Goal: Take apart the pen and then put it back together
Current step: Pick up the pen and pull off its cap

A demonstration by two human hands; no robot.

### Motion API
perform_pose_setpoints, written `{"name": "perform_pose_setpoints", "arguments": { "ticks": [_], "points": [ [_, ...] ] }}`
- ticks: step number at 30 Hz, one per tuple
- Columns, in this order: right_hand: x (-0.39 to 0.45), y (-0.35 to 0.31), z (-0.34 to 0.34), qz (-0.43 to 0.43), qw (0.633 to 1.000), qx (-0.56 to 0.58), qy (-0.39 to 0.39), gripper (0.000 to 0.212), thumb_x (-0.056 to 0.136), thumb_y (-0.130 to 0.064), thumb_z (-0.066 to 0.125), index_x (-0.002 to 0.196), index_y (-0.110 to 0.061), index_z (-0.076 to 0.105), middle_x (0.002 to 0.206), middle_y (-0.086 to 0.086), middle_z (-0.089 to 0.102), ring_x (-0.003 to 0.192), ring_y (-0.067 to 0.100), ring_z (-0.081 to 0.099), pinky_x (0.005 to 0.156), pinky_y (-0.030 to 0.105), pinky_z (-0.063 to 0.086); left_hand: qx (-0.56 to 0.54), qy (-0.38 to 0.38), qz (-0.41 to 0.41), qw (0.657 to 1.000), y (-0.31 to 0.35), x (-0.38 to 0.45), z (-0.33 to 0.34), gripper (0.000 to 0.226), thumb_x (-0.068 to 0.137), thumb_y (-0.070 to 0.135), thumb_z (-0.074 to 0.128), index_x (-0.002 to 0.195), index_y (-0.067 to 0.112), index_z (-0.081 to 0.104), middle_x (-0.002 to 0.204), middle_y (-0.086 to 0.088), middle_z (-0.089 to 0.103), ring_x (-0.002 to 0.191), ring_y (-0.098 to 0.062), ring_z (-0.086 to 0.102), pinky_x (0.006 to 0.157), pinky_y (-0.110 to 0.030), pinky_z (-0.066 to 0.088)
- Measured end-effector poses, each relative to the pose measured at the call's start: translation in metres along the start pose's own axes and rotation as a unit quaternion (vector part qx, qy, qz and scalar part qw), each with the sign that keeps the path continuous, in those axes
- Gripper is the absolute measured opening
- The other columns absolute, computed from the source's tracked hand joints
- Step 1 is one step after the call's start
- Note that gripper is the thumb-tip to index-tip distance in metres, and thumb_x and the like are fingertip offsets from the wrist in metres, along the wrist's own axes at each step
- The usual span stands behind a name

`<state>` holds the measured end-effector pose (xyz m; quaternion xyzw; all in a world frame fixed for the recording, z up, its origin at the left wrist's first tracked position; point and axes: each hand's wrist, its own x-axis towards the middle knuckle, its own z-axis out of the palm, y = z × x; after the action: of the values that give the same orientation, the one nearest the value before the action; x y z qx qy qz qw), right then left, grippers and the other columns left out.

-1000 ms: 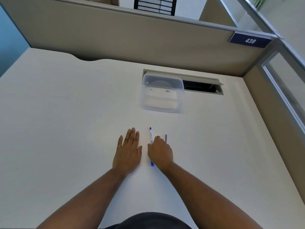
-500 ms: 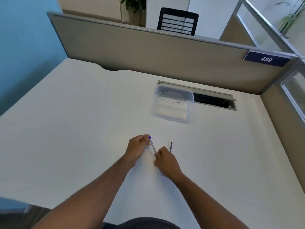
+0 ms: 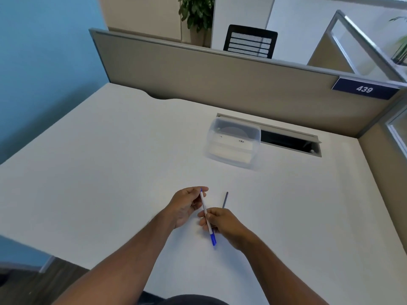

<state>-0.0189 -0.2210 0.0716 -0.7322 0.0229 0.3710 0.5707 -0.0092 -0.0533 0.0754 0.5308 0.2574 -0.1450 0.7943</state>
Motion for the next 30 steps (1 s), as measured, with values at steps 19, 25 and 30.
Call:
{"name": "perform_pose_setpoints", "arguments": {
  "ticks": [19, 25, 30],
  "points": [
    [0.016, -0.047, 0.012, -0.009, 0.958, -0.195, 0.212, 0.021, 0.079, -0.027, 0.080, 0.079, -0.011, 0.066, 0.079, 0.001, 0.073, 0.073, 0.021, 0.068, 0.073, 0.035, 0.057, -0.023, 0.070, 0.023, 0.997, 0.037, 0.026, 0.008, 0.020, 0.098, 0.004, 0.060, 0.086, 0.005, 0.076, 0.091, -0.012, 0.073, 0.088, -0.020, 0.066, 0.082, -0.027, 0.056],
    [0.011, -0.051, 0.014, -0.008, 0.976, -0.138, 0.167, 0.025, 0.089, -0.038, 0.069, 0.084, -0.017, 0.057, 0.086, 0.004, 0.067, 0.073, 0.015, 0.058, 0.074, 0.034, 0.054, -0.047, 0.018, -0.005, 0.999, 0.045, 0.032, 0.004, 0.018, 0.100, 0.008, 0.058, 0.098, 0.002, 0.074, 0.094, -0.011, 0.073, 0.087, -0.017, 0.065, 0.073, -0.024, 0.054],
    [0.007, -0.053, 0.011, -0.007, 0.994, -0.030, 0.109, 0.032, 0.104, -0.023, 0.048, 0.104, -0.008, 0.076, 0.095, 0.005, 0.078, 0.084, 0.015, 0.071, 0.080, 0.027, 0.059, -0.044, -0.005, -0.018, 0.999, 0.049, 0.033, 0.005, 0.021, 0.101, 0.008, 0.056, 0.092, 0.004, 0.074, 0.095, -0.011, 0.072, 0.090, -0.018, 0.064, 0.076, -0.025, 0.053]
  ]
}}
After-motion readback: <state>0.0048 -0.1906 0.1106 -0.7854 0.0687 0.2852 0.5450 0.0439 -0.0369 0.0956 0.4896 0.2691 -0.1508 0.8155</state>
